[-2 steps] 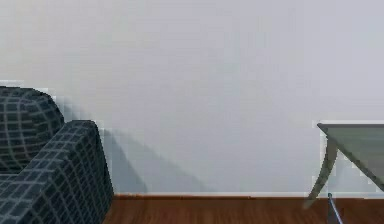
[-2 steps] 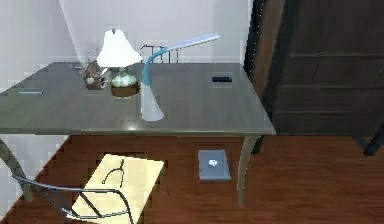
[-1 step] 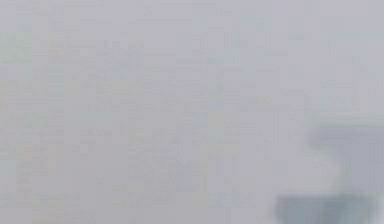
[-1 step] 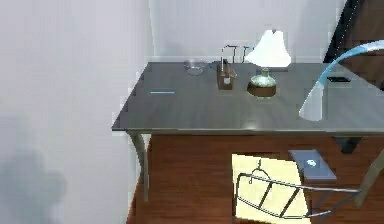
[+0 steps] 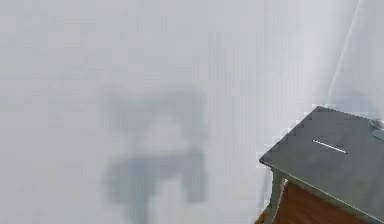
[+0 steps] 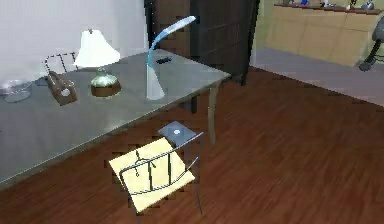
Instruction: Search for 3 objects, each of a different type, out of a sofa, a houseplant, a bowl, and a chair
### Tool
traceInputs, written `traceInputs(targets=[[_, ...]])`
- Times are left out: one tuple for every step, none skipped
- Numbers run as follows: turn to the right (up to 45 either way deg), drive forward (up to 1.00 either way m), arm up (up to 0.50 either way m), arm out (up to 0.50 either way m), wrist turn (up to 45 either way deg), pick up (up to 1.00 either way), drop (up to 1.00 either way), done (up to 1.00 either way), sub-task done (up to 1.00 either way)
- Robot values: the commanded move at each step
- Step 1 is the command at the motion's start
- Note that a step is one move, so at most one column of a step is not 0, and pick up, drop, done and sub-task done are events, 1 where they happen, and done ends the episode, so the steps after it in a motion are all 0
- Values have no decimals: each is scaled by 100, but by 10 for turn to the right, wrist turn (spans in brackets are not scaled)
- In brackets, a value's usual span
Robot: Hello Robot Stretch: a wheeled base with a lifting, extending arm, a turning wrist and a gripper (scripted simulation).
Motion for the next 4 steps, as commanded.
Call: traceInputs(targets=[[390,0,0,0,0,0,0,0,0],[0,30,0,0,0,0,0,0,0],[90,0,0,0,0,0,0,0,0],[0,0,0,0,0,0,0,100,0]])
